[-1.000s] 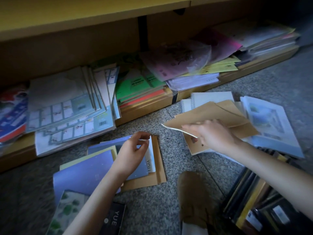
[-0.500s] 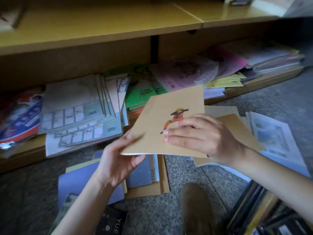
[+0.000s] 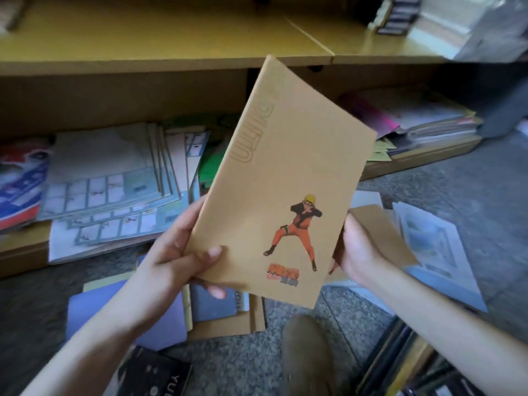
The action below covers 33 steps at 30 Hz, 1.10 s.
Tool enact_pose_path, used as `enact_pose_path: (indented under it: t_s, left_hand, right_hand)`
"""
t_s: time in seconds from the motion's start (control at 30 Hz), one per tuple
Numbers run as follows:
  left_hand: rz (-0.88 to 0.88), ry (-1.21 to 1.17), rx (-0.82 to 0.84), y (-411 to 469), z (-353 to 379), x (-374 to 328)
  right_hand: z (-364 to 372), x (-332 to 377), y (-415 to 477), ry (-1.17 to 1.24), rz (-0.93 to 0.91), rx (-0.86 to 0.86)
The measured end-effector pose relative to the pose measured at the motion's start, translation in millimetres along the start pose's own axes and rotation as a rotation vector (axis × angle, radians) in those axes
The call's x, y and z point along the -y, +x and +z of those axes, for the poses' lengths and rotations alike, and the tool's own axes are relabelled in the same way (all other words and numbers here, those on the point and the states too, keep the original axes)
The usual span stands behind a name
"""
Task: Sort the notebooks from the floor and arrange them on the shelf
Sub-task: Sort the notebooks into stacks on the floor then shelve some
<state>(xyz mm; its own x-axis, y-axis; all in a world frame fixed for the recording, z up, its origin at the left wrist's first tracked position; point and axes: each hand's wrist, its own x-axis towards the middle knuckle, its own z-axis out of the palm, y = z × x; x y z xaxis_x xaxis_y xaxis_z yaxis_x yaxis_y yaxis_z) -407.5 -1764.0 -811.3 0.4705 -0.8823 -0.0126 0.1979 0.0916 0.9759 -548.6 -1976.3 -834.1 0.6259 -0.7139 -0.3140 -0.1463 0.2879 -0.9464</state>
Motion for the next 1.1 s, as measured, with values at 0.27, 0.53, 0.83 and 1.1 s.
enact_pose_path:
  t_s: [0.27,0.53,0.83,1.1]
  left_hand:
    - [0.378,-0.121,-0.257,10.5,-1.4,-107.2]
    - [0.468,0.091,-0.413,10.3,-67.6,-179.4]
    - [0.297,-0.028,-0.777,11.0,-141.0,-192.3]
    - [0.270,-0.213,-0.957,12.9,-179.3,-196.0]
  right_hand:
    - [76.3,98.9,-14.2,0.312,-0.423,0.320]
    - [150.9,159.4,-6.1,-0.009,-0.763,0.710]
    - [242.4,165.9,27.3,-0.165,-0.519,0.689]
    - [297.9,146.5,45.6,-0.242,-0.350,0.582]
